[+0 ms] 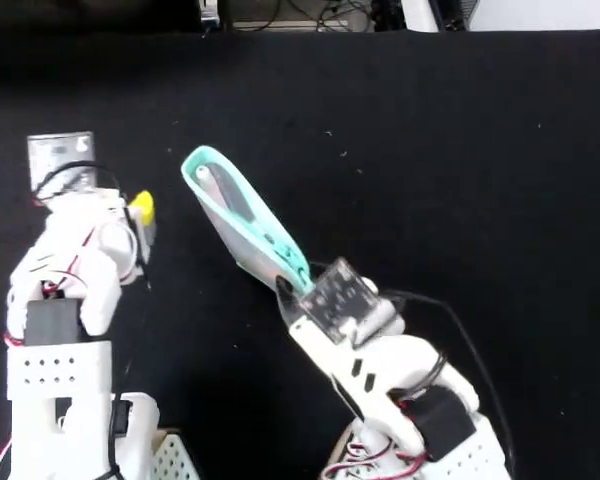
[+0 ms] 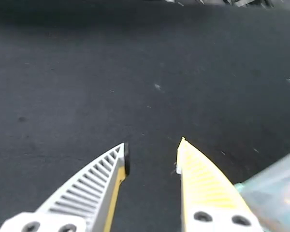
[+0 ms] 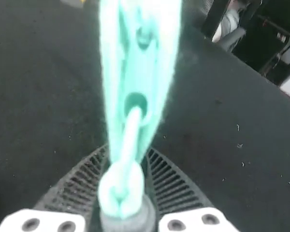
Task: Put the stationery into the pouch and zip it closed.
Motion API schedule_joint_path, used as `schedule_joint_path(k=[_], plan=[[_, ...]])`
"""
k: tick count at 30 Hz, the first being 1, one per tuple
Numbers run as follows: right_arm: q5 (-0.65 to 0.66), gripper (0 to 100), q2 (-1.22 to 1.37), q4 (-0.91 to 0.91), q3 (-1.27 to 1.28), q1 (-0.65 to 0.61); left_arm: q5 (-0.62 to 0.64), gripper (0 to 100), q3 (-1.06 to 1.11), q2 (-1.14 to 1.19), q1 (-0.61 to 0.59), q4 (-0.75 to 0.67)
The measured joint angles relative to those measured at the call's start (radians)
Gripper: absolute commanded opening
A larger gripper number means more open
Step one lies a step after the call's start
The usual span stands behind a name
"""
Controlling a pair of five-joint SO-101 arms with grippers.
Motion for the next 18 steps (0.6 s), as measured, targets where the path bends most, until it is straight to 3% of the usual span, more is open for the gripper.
schedule_joint_path(k=[5,18], plan=[[0.002,22.1,-0.055,0.018,0.075,0.000,0.000,19,0.000,0.000,0.055,0.017],[0.003,22.2,-0.035,0.041,-0.109,0.003,0.000,19,0.000,-0.003,0.055,0.017]])
